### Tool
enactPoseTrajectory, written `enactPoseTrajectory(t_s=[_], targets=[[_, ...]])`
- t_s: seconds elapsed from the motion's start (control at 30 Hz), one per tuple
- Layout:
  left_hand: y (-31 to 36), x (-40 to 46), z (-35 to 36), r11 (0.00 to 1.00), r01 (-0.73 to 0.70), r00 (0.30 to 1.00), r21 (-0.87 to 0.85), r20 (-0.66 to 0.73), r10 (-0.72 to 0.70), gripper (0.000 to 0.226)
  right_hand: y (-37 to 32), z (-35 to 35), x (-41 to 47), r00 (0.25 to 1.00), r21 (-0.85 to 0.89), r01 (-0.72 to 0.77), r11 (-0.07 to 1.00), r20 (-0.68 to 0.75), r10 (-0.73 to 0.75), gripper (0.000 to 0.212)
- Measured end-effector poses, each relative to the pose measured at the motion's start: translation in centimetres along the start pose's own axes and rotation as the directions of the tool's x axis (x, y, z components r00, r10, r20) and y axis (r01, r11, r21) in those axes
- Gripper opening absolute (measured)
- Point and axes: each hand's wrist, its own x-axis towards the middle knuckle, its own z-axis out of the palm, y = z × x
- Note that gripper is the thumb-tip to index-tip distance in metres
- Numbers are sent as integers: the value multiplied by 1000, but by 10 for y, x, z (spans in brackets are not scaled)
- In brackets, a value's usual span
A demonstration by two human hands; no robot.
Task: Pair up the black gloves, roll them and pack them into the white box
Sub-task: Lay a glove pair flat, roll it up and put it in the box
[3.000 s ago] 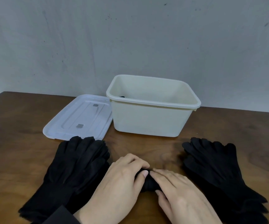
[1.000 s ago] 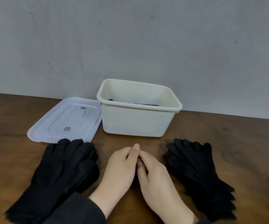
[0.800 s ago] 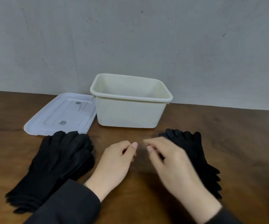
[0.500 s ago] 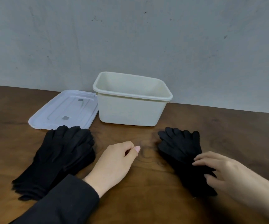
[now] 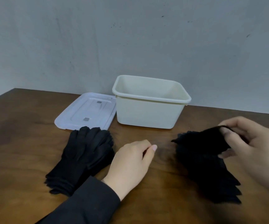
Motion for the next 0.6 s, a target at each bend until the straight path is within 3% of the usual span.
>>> enactPoseTrajectory(t_s=[0.1, 0.13, 0.23, 0.3, 0.37, 0.43, 0.5, 0.6], targets=[[1, 3, -18, 995, -9, 991, 96, -132, 22, 38, -27, 19, 17, 949, 178, -184, 967, 288, 127, 21], [3, 5, -29, 991, 6, 990, 131, -141, 12, 38, -32, 29, 22, 936, 198, -209, 958, 326, 137, 22], [-3, 7, -74, 930, 149, 989, 337, -72, -132, 41, -35, 56, 37, 974, 242, -139, 960, 210, 88, 18], [-16, 7, -107, 814, 262, 950, 518, 9, -311, 47, -34, 67, 38, 998, 235, -15, 972, 70, -2, 15], [-27, 3, -131, 723, 296, 858, 624, 159, -488, 48, -34, 75, 27, 993, 229, 116, 966, -49, -108, 13], [-37, -4, -142, 695, 283, 745, 661, 305, -593, 46, -33, 84, 9, 975, 155, 221, 963, -69, -213, 11], [-45, -13, -143, 692, 264, 693, 672, 367, -621, 44, -21, 98, -10, 966, 63, 229, 971, 105, -235, 13], [-54, -20, -141, 680, 212, 717, 702, 361, -596, 39, 5, 119, -30, 883, -105, 274, 956, 422, -207, 18]])
